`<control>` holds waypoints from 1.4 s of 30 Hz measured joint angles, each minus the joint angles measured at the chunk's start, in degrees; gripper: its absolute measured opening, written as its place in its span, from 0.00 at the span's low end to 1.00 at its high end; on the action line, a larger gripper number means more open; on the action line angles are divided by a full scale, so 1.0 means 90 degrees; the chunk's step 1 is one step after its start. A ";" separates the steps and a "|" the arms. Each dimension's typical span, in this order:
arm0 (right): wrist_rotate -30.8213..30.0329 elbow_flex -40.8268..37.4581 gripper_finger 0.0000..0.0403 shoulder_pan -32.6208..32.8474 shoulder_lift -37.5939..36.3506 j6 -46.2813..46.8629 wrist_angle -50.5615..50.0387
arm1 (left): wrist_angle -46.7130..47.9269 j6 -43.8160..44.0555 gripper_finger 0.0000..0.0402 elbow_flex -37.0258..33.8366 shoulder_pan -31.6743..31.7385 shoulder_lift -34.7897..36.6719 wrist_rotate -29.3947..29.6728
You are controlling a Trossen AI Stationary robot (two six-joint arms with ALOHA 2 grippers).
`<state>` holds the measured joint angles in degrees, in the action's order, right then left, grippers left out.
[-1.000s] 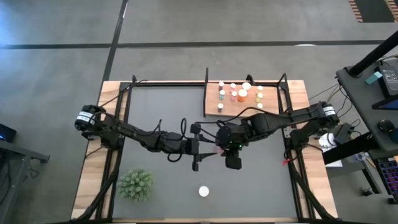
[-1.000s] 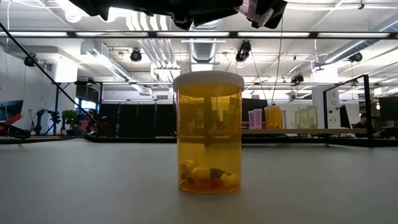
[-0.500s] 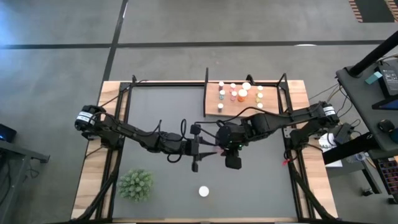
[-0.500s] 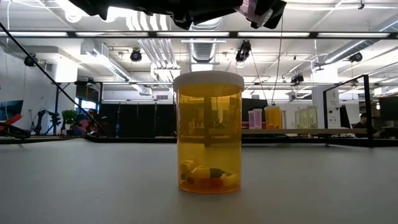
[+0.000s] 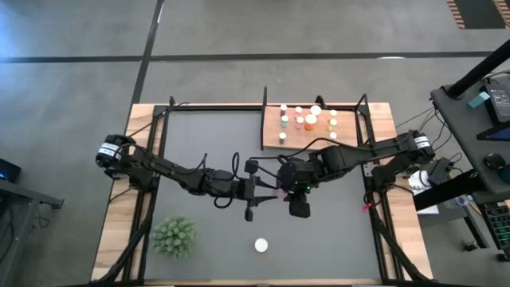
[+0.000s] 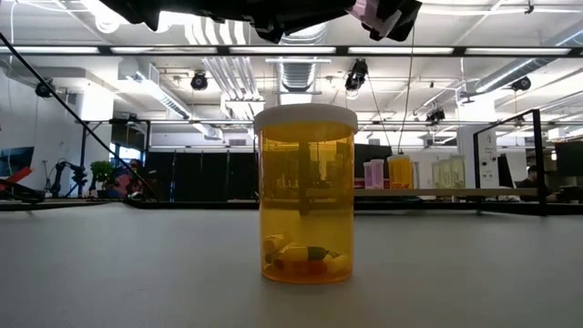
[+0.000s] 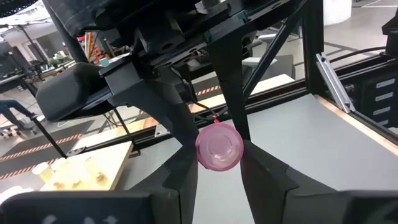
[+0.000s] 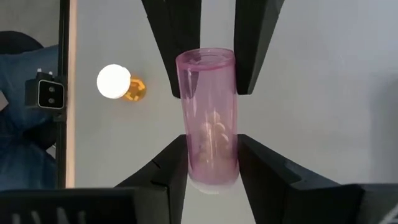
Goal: Pick and place medicine bottles onto shelf by color
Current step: Put the pink pill bottle on the shelf aligned with the other pink pill bottles
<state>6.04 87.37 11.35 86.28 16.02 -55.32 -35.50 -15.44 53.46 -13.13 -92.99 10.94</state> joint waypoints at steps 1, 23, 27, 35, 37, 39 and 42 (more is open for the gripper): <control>0.0000 0.0000 0.32 0.0000 -0.0005 -0.0001 -0.0023 | -0.0001 -0.0002 0.23 -0.0003 0.0000 0.0000 0.0002; -0.1755 0.0796 0.43 0.0171 -0.1385 -0.0777 -0.1551 | -0.1694 -0.0337 0.24 -0.0013 0.0185 -0.0002 0.0928; -0.2766 0.0562 0.42 0.0303 -0.1943 -0.1079 -0.1469 | -0.2559 -0.0547 0.24 -0.0013 0.0246 -0.0002 0.1337; -0.3492 -0.0855 0.41 0.0393 -0.3049 -0.2876 0.1177 | -0.3730 -0.0548 0.24 -0.0013 0.0381 -0.0002 0.1281; -0.3492 -0.1379 0.41 0.0391 -0.3259 -0.3539 0.2016 | -0.3959 -0.0536 0.24 -0.0011 0.0393 -0.0002 0.1109; -0.3488 -0.1892 0.40 0.0391 -0.3430 -0.4092 0.2878 | -0.4199 -0.0530 0.24 -0.0013 0.0393 -0.0002 0.0844; -0.3488 -0.2609 0.40 0.0391 -0.3591 -0.4735 0.4287 | -0.4467 -0.0489 0.24 -0.0013 0.0393 -0.0002 0.0410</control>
<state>-25.35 63.89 14.87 53.96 -26.59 -16.74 -75.70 -19.84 53.34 -9.58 -93.01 14.63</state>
